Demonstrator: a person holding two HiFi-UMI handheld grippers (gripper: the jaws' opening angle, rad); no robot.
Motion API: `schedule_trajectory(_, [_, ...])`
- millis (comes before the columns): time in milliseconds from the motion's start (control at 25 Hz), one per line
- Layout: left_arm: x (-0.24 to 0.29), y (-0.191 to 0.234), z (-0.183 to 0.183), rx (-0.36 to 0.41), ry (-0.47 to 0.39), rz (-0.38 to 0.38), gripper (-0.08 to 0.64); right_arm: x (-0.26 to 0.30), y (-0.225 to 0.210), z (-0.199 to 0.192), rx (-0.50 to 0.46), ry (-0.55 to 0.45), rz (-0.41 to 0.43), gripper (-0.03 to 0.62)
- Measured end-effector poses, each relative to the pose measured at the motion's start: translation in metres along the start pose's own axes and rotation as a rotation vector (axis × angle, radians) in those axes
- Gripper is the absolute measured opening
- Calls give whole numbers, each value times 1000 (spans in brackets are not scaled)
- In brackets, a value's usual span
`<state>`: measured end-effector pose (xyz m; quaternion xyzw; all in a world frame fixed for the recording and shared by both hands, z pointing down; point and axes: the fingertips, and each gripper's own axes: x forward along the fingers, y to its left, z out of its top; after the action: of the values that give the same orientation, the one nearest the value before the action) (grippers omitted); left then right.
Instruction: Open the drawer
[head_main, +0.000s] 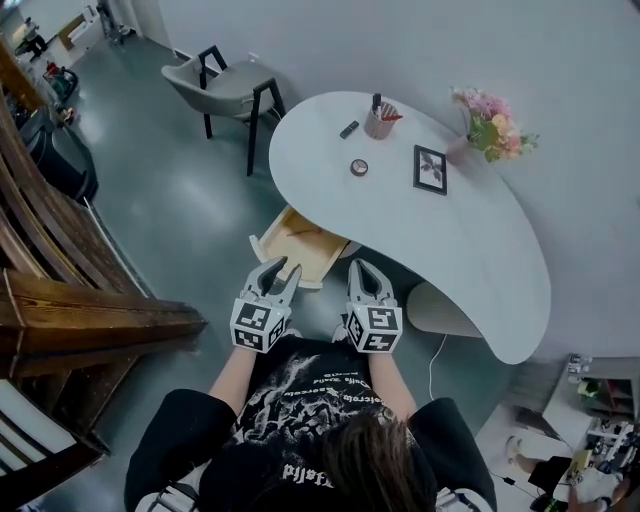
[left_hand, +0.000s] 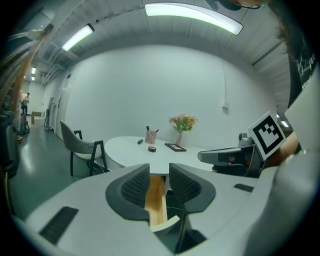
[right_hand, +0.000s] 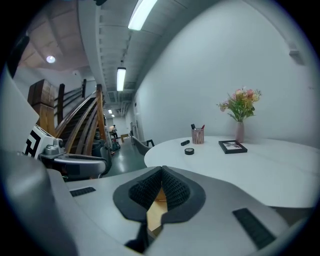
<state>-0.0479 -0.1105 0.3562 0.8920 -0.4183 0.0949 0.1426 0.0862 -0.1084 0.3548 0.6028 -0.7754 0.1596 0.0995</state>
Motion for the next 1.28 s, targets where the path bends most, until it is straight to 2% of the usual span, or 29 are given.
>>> schedule_trajectory(280, [-5,-2,12,5,-45,2,34,0,1,6,-20,-15,5,25])
schedule_trajectory(600, [-6,-5,24,57,-52,8,25,-1,2,5,-40,-11,4,25])
schedule_trajectory(1280, [-12,-9,10,59,-32,30,25,-8,3,-2,-71,-5,12,25])
